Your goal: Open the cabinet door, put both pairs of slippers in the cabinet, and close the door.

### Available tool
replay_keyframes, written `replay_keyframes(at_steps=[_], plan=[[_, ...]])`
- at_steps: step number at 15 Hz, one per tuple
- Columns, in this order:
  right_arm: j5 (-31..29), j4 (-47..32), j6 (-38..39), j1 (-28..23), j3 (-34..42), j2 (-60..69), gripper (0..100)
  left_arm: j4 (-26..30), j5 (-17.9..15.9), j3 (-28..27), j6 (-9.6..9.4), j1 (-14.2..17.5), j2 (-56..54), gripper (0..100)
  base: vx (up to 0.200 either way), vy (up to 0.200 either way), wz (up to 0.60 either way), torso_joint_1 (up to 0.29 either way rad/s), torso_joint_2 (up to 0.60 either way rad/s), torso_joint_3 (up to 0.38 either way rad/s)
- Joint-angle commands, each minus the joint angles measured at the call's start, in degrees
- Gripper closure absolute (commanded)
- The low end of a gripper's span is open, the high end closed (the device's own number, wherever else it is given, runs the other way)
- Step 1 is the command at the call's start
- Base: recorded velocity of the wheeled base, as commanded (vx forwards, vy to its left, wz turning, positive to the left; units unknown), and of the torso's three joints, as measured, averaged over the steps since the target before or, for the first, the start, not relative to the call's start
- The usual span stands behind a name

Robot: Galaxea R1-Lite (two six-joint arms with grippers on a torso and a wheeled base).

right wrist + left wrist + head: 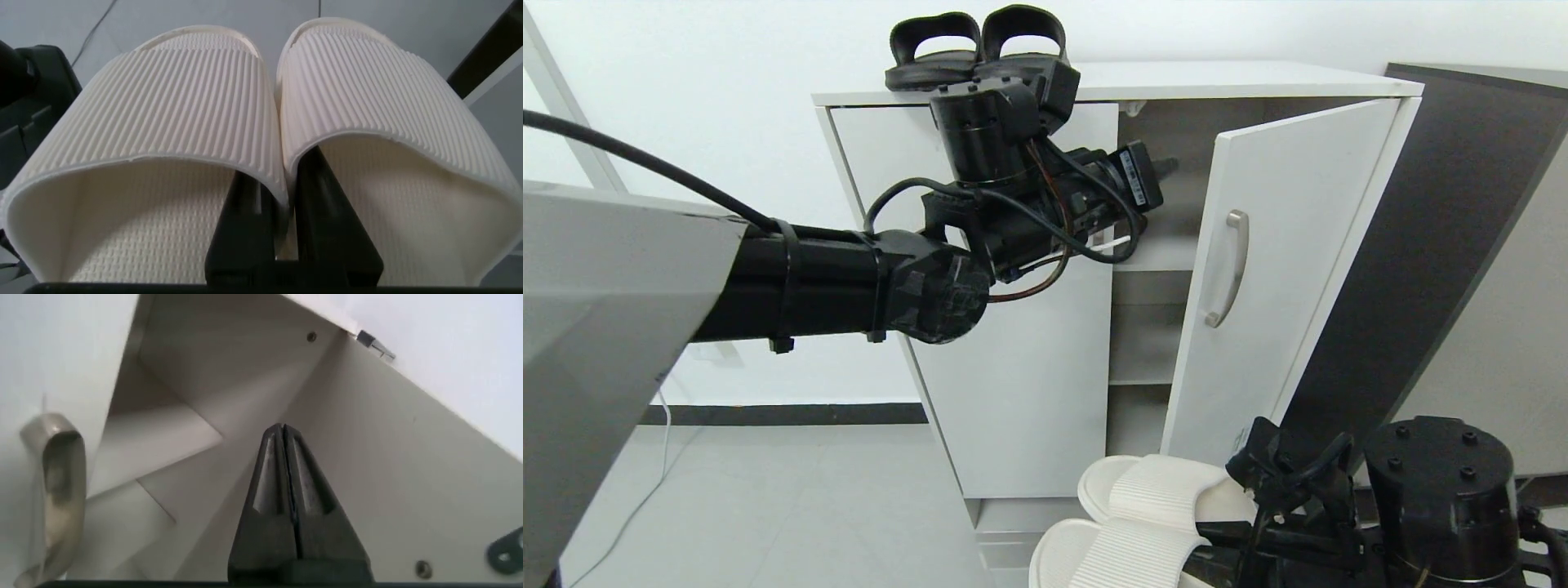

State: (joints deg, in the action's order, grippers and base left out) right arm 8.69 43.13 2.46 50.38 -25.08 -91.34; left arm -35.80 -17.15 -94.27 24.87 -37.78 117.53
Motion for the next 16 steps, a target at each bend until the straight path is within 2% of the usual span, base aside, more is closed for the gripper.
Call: replay_keyframes(at_steps=[1,4,6,7,8,9,10,11,12,16], plan=[[0.01,0.02,0.00,0.24,0.29,-0.33,100,-0.06,0.01,0.67,-0.08,-0.10,0.60,100,0.000,0.000,0.00,0.000,0.00,0.000],[0.01,0.02,0.00,0.42,0.47,-0.77,100,0.30,-1.22,3.74,0.00,-0.10,-1.78,100,0.000,0.000,0.00,0.000,0.00,0.000],[0.01,0.11,0.00,0.42,0.38,-1.03,100,0.38,-4.29,7.79,-0.08,-0.19,-4.41,100,0.000,0.000,0.00,0.000,0.00,0.000],[-0.08,0.11,0.00,0.42,0.38,-1.20,100,0.38,-7.55,10.95,-0.08,-0.63,-6.61,100,-0.200,0.000,0.00,0.002,0.00,0.002],[-0.08,0.20,0.00,0.42,0.38,-1.47,100,0.12,-8.60,12.44,-0.17,-1.86,-7.31,100,-0.200,0.000,0.00,-0.002,0.00,0.002],[-0.08,0.20,0.00,0.42,0.29,-1.56,100,-0.06,-8.78,13.67,-1.14,-3.62,-7.84,100,-0.200,0.000,0.00,-0.002,0.00,0.002],[-0.17,0.20,0.00,0.33,0.29,-1.56,100,-0.06,-8.78,14.20,-3.25,-5.38,-7.93,100,-0.200,0.000,0.00,0.007,0.00,0.002],[-0.17,0.20,0.00,0.33,0.29,-1.47,100,-0.06,-8.86,14.29,-4.21,-6.61,-7.84,100,-0.200,0.000,0.00,0.002,0.01,-0.002],[-0.17,0.20,0.00,0.33,0.38,-1.47,100,-0.06,-8.78,14.29,-4.30,-8.10,-7.75,100,-0.200,0.000,0.00,0.002,0.01,0.002],[-0.25,0.29,0.00,0.33,0.29,-1.38,100,-2.16,-8.42,16.40,-4.39,-7.84,-8.90,100,-0.200,0.000,0.00,0.002,0.00,0.002]])
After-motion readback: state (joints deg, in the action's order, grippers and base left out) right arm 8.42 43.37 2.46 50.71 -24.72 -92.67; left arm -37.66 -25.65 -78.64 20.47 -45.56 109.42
